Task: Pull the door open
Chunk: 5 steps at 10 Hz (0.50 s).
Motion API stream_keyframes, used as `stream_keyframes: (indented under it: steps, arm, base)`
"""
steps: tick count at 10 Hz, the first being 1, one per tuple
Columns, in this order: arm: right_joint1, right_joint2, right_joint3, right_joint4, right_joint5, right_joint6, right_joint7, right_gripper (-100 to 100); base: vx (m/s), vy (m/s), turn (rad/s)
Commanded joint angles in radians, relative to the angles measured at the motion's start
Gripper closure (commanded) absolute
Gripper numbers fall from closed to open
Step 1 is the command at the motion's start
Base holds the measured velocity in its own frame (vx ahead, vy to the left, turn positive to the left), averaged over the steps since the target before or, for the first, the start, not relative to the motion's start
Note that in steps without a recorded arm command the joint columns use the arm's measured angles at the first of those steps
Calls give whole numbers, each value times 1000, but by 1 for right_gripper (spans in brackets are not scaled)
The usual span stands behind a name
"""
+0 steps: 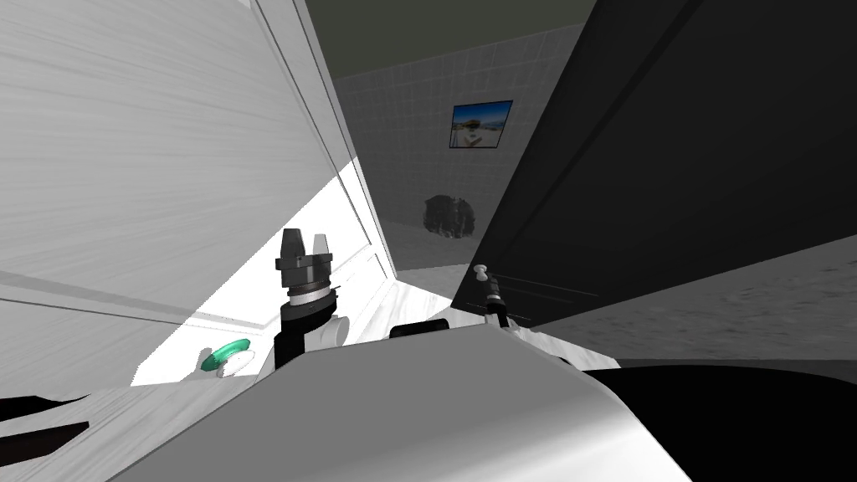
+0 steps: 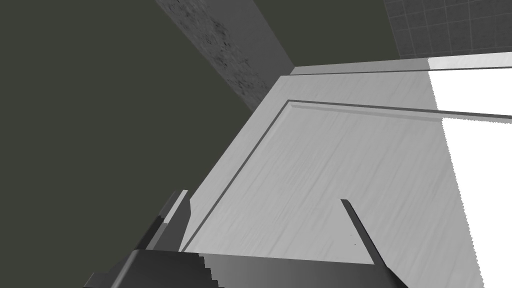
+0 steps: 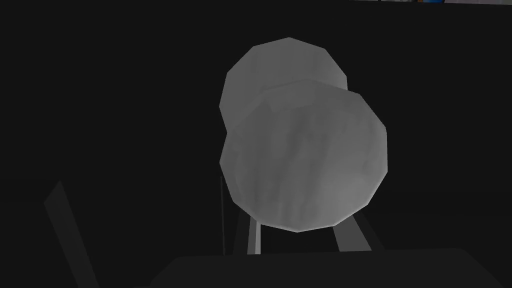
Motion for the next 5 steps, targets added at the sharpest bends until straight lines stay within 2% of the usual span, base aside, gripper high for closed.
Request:
stream_keyframes:
  steps: [1,4,5]
  arm:
    - [-2,8,4,-8,-7,4,-50,100]
    - [-9,7,0,0,-25,6,-128,100]
    - [-9,7,0,0,-25,6,-135,100]
  base:
    - [-41,-17,66]
    - [-46,-14,73]
    - [-35,-11,33]
